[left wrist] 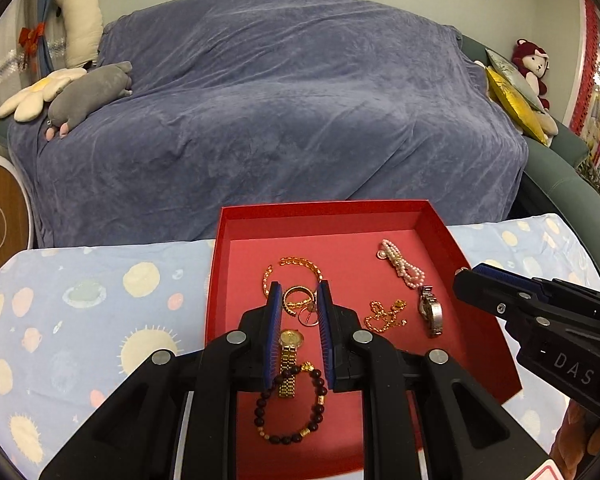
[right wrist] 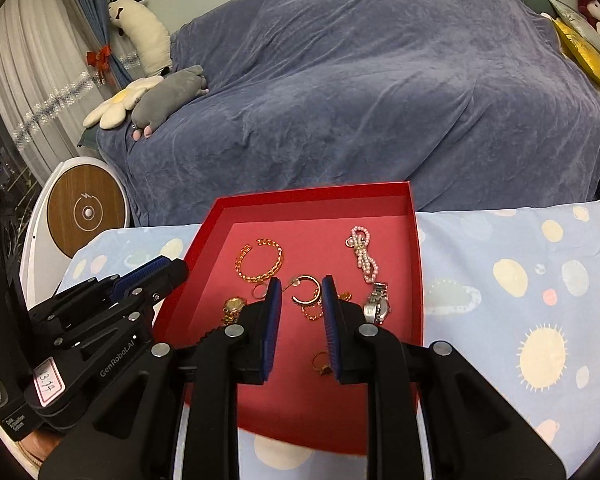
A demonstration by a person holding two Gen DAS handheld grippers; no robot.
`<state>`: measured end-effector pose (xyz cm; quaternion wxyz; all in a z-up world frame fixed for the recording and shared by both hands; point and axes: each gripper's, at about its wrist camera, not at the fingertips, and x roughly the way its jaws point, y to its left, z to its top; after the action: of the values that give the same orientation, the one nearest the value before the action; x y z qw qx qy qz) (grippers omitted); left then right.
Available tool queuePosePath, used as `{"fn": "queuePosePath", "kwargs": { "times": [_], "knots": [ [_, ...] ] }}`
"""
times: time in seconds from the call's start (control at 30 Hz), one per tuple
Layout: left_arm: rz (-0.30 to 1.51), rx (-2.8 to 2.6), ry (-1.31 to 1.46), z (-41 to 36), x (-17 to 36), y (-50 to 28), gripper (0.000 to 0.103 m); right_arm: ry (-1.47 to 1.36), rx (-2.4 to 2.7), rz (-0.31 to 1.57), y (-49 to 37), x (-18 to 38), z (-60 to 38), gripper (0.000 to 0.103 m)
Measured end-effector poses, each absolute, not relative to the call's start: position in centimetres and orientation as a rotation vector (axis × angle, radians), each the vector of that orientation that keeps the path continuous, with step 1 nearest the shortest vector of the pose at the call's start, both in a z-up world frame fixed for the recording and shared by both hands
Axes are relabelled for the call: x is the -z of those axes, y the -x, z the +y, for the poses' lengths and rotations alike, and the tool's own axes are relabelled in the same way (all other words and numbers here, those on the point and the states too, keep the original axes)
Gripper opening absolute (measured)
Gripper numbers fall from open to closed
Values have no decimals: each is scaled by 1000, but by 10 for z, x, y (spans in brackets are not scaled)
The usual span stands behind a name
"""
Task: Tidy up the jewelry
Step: 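Carry both earrings into the red box and open both tools to release them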
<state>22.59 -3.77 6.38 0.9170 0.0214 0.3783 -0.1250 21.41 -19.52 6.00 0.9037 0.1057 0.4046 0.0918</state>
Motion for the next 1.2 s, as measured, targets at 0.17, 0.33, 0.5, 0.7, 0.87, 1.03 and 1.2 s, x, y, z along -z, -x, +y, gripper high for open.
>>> {"fn": "queuePosePath", "kwargs": {
  "times": [0.17, 0.33, 0.5, 0.7, 0.87, 1.03, 1.2],
  "knots": [
    [801, 240, -53, -42, -45, -245, 15, -211, -173, 862, -237, -39, -193, 20],
    [823, 229, -52, -42, -30, -254, 15, -199, -159, 881, -250, -25, -192, 20],
    [841, 222, -56, -39, -22, -260, 15, -191, -157, 887, -256, -19, -190, 20],
    [848, 217, -58, -38, -18, -263, 15, -181, -157, 897, -260, -13, -186, 20],
    [852, 223, -61, -39, -17, -265, 15, -178, -162, 896, -261, -12, -184, 20],
    [851, 227, -56, -40, -19, -268, 15, -171, -165, 902, -265, -12, -183, 20],
    [854, 223, -57, -42, -18, -270, 15, -166, -159, 907, -265, -11, -182, 20]
  ]
}}
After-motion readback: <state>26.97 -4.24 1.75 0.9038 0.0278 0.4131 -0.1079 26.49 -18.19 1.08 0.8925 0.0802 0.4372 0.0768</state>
